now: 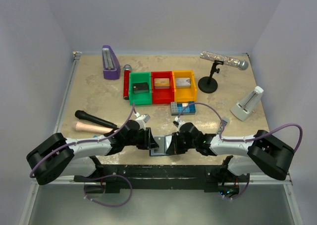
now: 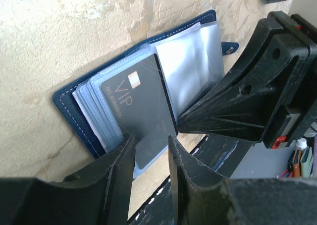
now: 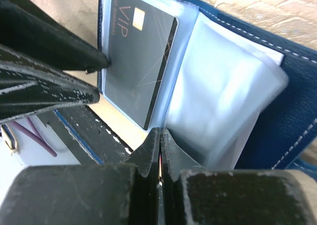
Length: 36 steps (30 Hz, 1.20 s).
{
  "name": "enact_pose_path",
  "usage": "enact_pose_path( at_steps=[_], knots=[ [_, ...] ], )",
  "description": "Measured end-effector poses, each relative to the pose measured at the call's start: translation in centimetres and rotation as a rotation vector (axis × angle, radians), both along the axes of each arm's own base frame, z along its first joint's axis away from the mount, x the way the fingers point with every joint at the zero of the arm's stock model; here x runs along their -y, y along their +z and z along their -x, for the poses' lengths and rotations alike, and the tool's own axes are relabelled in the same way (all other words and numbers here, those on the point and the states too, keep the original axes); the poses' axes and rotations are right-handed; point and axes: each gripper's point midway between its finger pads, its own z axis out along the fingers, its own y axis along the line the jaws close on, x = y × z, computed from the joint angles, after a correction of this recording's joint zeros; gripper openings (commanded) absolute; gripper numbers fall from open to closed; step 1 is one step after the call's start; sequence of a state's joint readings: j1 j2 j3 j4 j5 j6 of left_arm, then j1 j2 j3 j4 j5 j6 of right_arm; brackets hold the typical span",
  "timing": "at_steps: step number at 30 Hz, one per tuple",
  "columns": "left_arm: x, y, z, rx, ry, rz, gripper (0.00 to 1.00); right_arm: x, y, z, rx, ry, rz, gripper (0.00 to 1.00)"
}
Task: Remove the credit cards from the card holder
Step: Remove the credit card from the card holder.
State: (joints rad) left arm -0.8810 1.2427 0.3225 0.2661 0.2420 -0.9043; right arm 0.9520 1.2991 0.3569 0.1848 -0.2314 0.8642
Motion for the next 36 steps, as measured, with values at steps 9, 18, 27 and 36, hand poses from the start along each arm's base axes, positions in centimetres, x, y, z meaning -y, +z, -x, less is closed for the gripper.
enact_pose_path(
  at_steps=[9,18,27,36],
  knots=[
    [-0.4,0.0,-0.1,0.005,0.003,-0.027,0.38,0.3,0.7,0.2,0.007,-0.007,-0.001,0.04],
    [-0.4,2.2,-0.4,0.051,-0.005,-0.008,0.38,0.8,6.9,-0.7,0.144,0.011,-0.041,0.09],
    [0.6,3.3,-1.2,0.073,-0.016,0.009,0.35,-1.3,10.5,-1.7,0.185,0.055,-0.084,0.02],
    [0.6,1.2,-1.1,0.037,-0.017,-0.025,0.33,-1.9,6.5,-2.6,0.068,0.032,-0.068,0.0]
  ],
)
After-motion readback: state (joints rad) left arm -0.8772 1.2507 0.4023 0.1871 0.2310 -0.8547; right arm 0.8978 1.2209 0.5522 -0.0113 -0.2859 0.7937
